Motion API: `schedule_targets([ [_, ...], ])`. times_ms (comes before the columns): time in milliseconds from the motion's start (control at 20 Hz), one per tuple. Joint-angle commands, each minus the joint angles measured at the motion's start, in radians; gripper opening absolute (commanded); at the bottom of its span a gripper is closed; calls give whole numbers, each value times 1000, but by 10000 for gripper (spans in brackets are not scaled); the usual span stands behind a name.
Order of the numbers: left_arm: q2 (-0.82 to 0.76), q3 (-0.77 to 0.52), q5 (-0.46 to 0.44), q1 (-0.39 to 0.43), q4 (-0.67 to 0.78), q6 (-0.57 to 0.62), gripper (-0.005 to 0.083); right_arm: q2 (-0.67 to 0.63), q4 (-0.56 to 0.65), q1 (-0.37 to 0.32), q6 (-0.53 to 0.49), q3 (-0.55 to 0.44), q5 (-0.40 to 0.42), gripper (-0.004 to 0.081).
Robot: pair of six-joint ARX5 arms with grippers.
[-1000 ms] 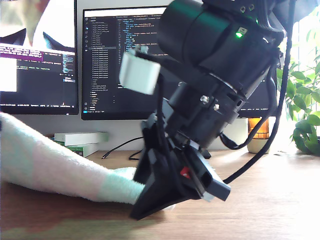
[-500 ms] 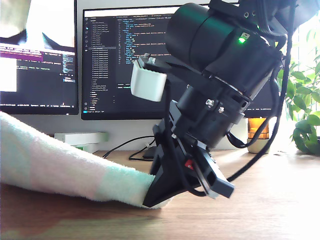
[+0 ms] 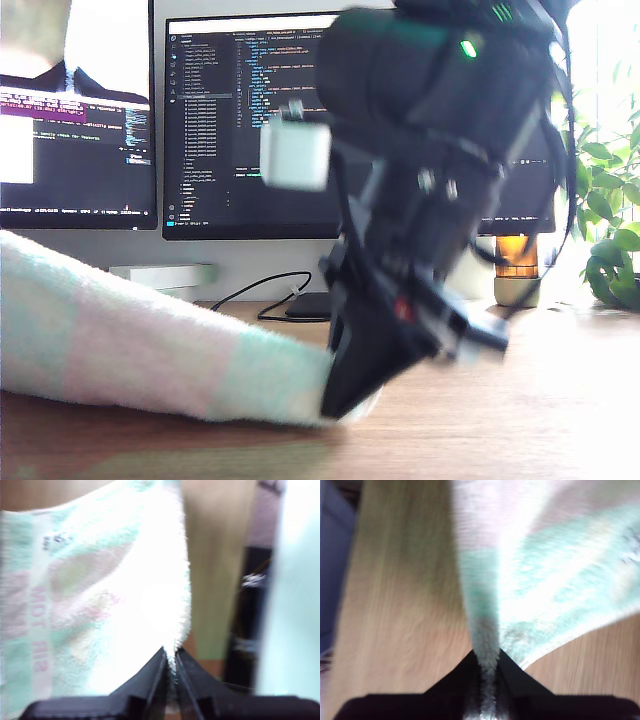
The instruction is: Fold the tea towel to a neat square and place it to the right
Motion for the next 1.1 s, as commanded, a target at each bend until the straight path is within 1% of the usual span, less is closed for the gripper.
schedule_targets([
  [0, 6, 4, 30, 3, -22, -10, -24, 10, -57, -13, 26, 29, 0, -11],
  [150, 6, 4, 110, 2, -65, -10, -24, 10, -158, -19, 29, 75, 0, -11],
  [250, 6, 4, 151, -6, -90, -17, -24, 10, -211, -20, 29, 87, 0, -11],
  [400, 6, 3, 183, -34, -133, -26, -24, 10, -303, -24, 29, 93, -7, -11],
  [500, 6, -6, 192, -59, -146, -26, -24, 10, -329, -34, 28, 93, -27, -11],
  [600, 11, -23, 191, -77, -144, -25, -24, 10, -307, -47, 26, 93, -38, -11],
  [750, 11, -31, 172, -74, -74, -27, -24, 10, -221, -62, 26, 99, -26, -11],
  [850, 16, -31, 113, -60, -55, -28, -24, 10, -167, -64, 26, 107, -23, -11],
  [1050, 19, -31, 24, -44, -38, -27, -24, 12, -43, -63, 26, 131, 1, -11],
])
